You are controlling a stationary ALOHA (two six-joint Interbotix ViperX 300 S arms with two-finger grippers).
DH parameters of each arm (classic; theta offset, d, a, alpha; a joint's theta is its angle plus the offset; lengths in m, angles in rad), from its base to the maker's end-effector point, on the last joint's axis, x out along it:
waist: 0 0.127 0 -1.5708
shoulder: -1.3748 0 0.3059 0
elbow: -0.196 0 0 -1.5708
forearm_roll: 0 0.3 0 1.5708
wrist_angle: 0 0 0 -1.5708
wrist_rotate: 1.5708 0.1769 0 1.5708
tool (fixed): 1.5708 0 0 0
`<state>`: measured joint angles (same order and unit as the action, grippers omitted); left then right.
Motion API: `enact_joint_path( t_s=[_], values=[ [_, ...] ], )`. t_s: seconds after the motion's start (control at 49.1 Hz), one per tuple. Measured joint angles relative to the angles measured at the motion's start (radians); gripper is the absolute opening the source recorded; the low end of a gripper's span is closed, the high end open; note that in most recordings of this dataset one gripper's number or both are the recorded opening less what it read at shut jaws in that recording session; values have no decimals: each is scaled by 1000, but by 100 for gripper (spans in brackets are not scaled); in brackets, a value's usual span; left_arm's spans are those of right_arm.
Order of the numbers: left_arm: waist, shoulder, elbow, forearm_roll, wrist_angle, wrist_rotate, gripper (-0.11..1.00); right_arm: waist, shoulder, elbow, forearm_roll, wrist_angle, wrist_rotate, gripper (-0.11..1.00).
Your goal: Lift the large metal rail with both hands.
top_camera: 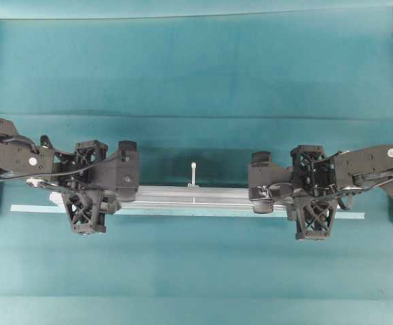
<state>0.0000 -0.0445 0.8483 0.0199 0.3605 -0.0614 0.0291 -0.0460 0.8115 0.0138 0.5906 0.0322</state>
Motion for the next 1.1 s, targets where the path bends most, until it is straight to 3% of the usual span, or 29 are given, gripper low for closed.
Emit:
enact_joint_path(
  t_s=[0.183, 0.264, 0.387, 0.509, 0.834, 1.099],
  values=[
    [0, -3, 11, 2, -6, 0, 37, -3, -2, 3, -2, -6, 2, 41],
    [0, -6, 14, 2, -8, -5, 39, -3, -2, 5, 0, -6, 2, 59],
    [6, 3, 23, 2, 0, -12, 75, -18, 2, 5, -2, -18, 2, 86],
    [8, 3, 25, 0, -21, -6, 98, -18, 2, 6, -2, -21, 5, 96],
    [6, -18, 25, 0, -15, 0, 98, -18, -29, 5, -2, -23, 6, 96],
    [8, -206, 31, 2, 11, 2, 98, -20, -192, 0, -2, -14, 5, 96]
  ],
)
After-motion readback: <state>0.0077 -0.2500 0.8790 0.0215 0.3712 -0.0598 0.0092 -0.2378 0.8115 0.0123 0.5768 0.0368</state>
